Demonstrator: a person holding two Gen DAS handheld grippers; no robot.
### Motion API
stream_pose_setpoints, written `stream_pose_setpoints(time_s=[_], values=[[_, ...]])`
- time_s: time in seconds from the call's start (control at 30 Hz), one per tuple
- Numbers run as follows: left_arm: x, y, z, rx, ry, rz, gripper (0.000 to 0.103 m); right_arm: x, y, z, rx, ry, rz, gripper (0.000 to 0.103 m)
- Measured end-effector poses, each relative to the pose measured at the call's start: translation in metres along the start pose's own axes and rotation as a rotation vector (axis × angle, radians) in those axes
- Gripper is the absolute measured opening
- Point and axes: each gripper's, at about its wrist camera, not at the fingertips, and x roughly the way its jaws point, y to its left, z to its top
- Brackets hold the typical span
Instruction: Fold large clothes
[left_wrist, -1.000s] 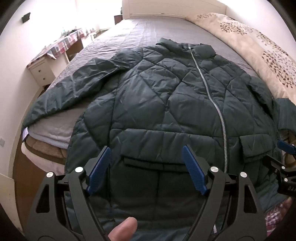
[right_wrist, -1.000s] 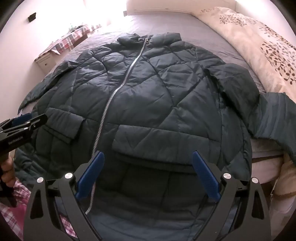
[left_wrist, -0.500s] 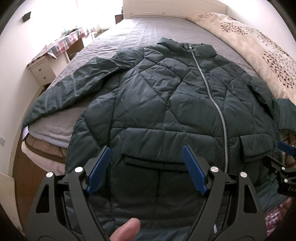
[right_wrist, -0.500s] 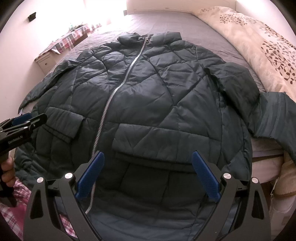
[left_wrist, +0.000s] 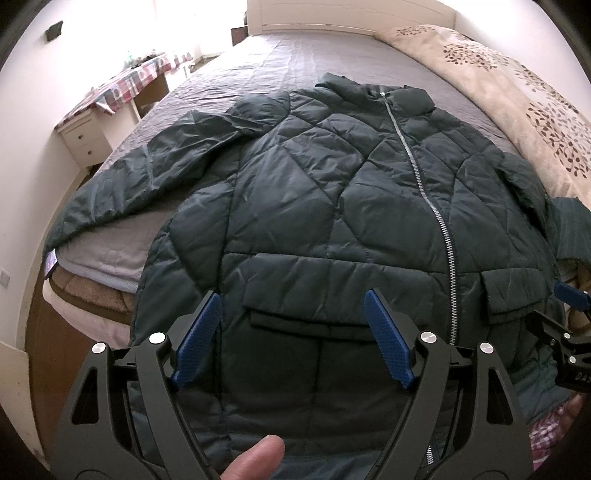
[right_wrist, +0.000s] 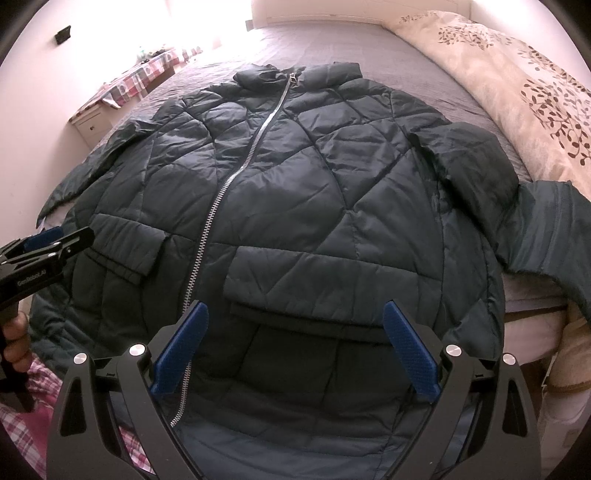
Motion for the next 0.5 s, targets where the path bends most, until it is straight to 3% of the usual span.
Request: stream_pose_setpoints(time_s=[0.5], values=[[0.0003,0.0005,0.0006,-0.001,0.001,-0.001,0.080,0.0008,-0.0004,0.0013,0.003,-0.003,0.002,0.093]])
